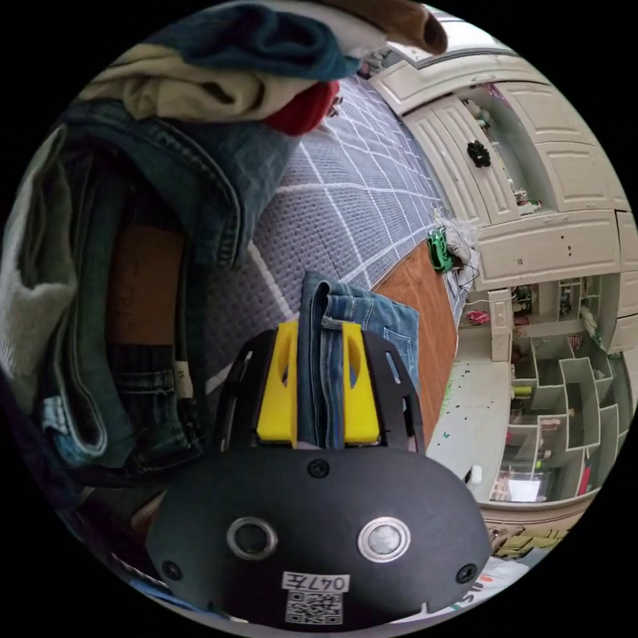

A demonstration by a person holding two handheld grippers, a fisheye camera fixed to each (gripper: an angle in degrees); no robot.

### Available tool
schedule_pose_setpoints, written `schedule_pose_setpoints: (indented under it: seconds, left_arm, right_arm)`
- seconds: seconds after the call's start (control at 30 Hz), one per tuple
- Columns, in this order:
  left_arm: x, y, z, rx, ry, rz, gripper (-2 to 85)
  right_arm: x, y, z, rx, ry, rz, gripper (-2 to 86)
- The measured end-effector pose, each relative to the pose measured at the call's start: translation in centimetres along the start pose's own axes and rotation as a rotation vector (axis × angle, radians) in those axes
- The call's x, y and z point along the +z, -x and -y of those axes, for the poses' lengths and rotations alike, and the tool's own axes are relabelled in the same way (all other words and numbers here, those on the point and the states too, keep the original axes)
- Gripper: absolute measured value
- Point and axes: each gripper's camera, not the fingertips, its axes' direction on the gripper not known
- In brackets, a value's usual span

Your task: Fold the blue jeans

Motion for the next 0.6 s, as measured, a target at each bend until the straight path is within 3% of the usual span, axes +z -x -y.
schedule_pose_setpoints:
  seconds: [0.1,0.23,0.47,0.6]
  left_arm:
    - [3.1,-1.3,0.1,0.040,0.105,0.048,13.3]
    - [3.2,-3.0,-0.7,0.116,0.103,0.111,9.2]
    - [0.5,-5.0,-3.2,0.299,-0.067,0.028,4.2]
    - [-0.6,-7.4,-3.6,0.398,-0.184,0.133,4.0]
  right_arm:
    - [0.1,-0.2,-0.7,0.026,-0.003,0.040,-1.2]
    - [0.3,0.1,-1.7,0.043,-0.010,0.065,-1.2]
    - [0.1,2.1,-2.8,0.030,-0.028,0.043,-1.1]
    - [-1.8,4.7,-1.6,-0.016,-0.131,0.083,-0.2]
